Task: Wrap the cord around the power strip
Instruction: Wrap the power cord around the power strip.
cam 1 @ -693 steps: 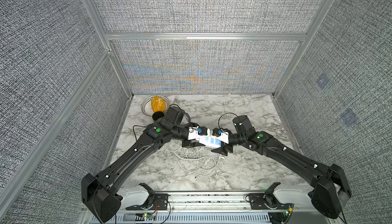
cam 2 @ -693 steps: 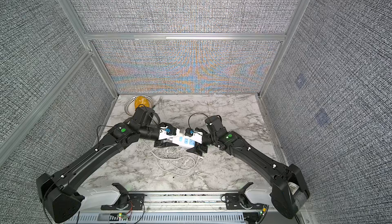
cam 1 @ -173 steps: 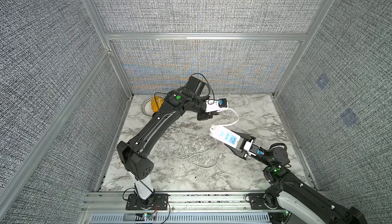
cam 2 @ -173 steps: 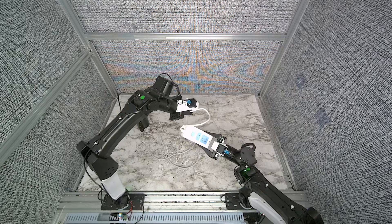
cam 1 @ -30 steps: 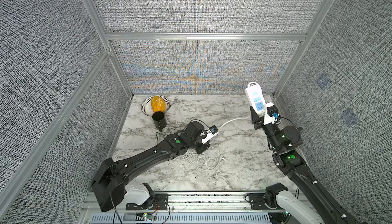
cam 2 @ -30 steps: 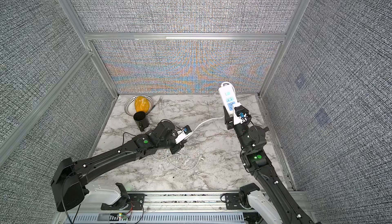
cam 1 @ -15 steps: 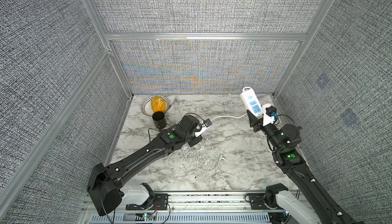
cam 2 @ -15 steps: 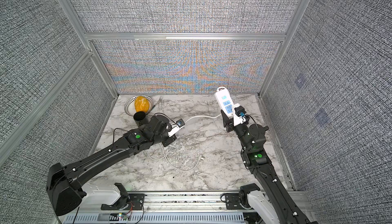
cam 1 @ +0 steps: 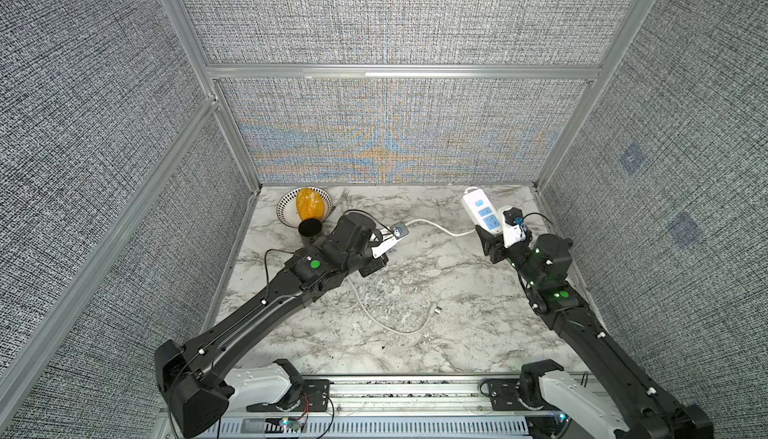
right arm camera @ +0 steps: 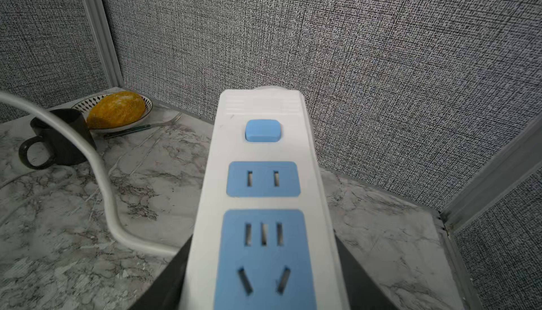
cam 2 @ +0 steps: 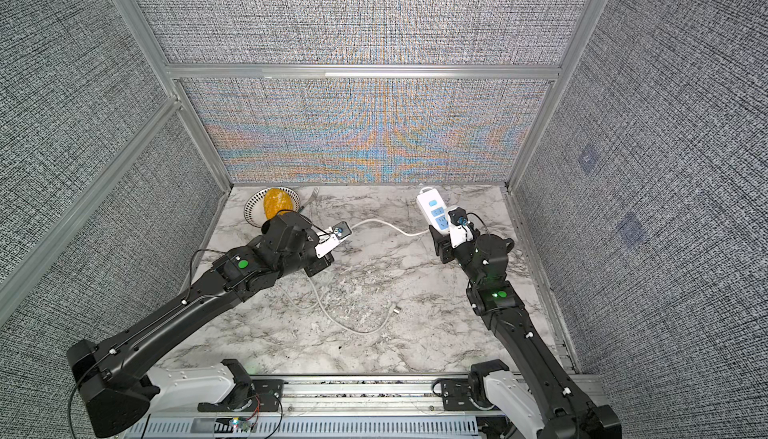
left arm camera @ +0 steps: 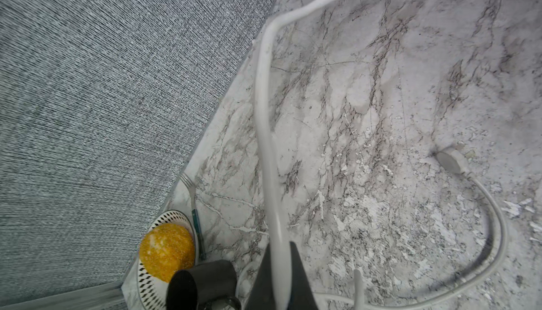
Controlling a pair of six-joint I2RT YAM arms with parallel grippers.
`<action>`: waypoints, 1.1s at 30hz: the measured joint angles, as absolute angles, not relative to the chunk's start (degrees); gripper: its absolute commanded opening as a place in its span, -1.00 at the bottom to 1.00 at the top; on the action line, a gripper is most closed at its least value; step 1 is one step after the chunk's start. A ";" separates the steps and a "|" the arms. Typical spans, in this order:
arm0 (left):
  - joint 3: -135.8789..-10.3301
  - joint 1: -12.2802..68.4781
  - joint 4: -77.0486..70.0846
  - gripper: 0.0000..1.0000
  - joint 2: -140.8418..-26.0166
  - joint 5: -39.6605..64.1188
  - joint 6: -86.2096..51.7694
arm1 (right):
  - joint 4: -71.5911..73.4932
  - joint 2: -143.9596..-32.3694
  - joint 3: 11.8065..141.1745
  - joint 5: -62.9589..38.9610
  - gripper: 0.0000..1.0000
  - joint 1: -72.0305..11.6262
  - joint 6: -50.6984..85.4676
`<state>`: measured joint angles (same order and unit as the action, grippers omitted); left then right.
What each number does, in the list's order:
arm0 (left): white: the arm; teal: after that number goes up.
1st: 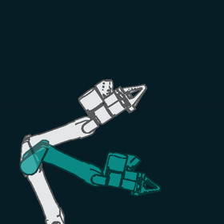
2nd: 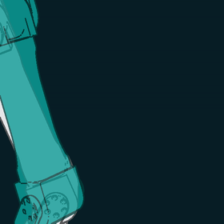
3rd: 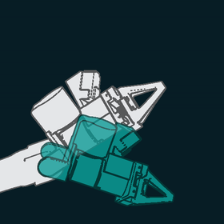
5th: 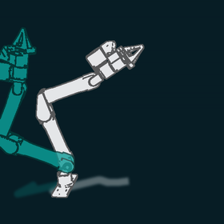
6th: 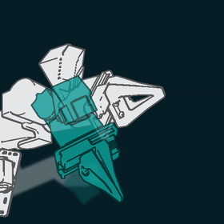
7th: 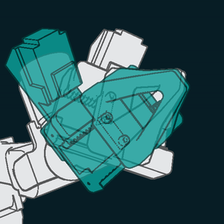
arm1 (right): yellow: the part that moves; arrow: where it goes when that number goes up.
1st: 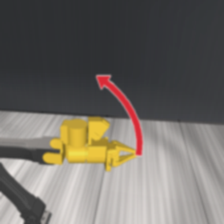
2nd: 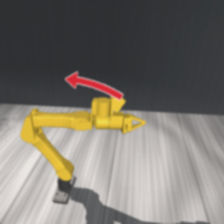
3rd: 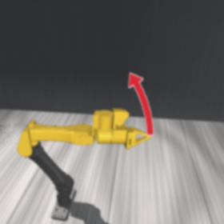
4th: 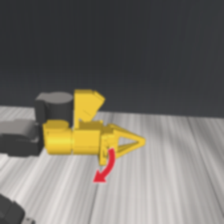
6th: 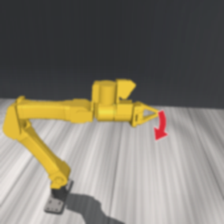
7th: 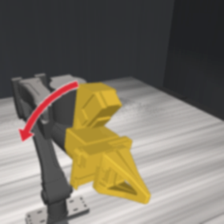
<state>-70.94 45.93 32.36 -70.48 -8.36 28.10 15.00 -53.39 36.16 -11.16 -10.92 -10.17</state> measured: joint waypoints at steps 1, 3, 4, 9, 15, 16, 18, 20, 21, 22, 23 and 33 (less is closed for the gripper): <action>-72.31 45.93 32.75 -1.00 -70.63 -8.93 29.02 | 14.61 -53.63 36.23 -11.94 -1.00 -10.92 -10.74; -74.74 45.93 33.36 -1.00 -71.33 -9.21 30.83 | 13.91 -54.26 36.56 -13.87 -1.00 -10.98 -11.81; -76.01 45.93 33.67 -1.00 -71.81 -9.34 31.75 | 13.02 -54.89 37.10 -15.00 -1.00 -11.09 -12.45; -81.78 45.93 34.94 -1.00 -74.13 -8.05 35.79 | 8.10 -59.35 39.90 -18.85 -1.00 -12.88 -16.08; -87.00 46.06 36.07 -1.00 -75.61 -2.81 39.46 | 4.14 -62.30 40.23 -21.02 -1.00 -15.79 -19.00; -87.85 46.13 36.25 -1.00 -75.83 -2.52 40.42 | 3.44 -63.11 40.56 -21.17 -1.00 -16.34 -19.51; -89.47 46.28 37.01 -1.00 -76.40 -1.65 41.67 | 2.22 -64.77 41.39 -21.65 -1.00 -17.69 -20.95; -91.02 46.37 38.24 -1.00 -77.21 -1.32 43.13 | 1.08 -66.06 41.85 -22.90 -1.00 -19.07 -22.50; -91.90 46.37 38.72 -1.00 -77.76 -1.32 43.88 | 0.51 -66.39 41.85 -23.66 -1.00 -19.75 -23.33; -92.62 46.37 38.89 -1.00 -78.28 -1.32 44.73 | -0.16 -66.46 41.71 -24.86 -1.00 -20.47 -24.29; -93.19 46.37 39.11 -1.00 -78.72 -1.34 45.25 | -0.25 -66.35 41.41 -25.85 -1.00 -21.06 -24.95; -97.93 44.14 40.27 -1.00 -84.99 -0.93 49.41 | 6.20 -56.45 32.08 -40.64 -1.00 -26.11 -28.97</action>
<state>-97.93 44.14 40.27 -84.99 -0.93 49.41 6.20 -56.45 32.08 -40.64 -26.11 -28.97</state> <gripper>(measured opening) 0.078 0.619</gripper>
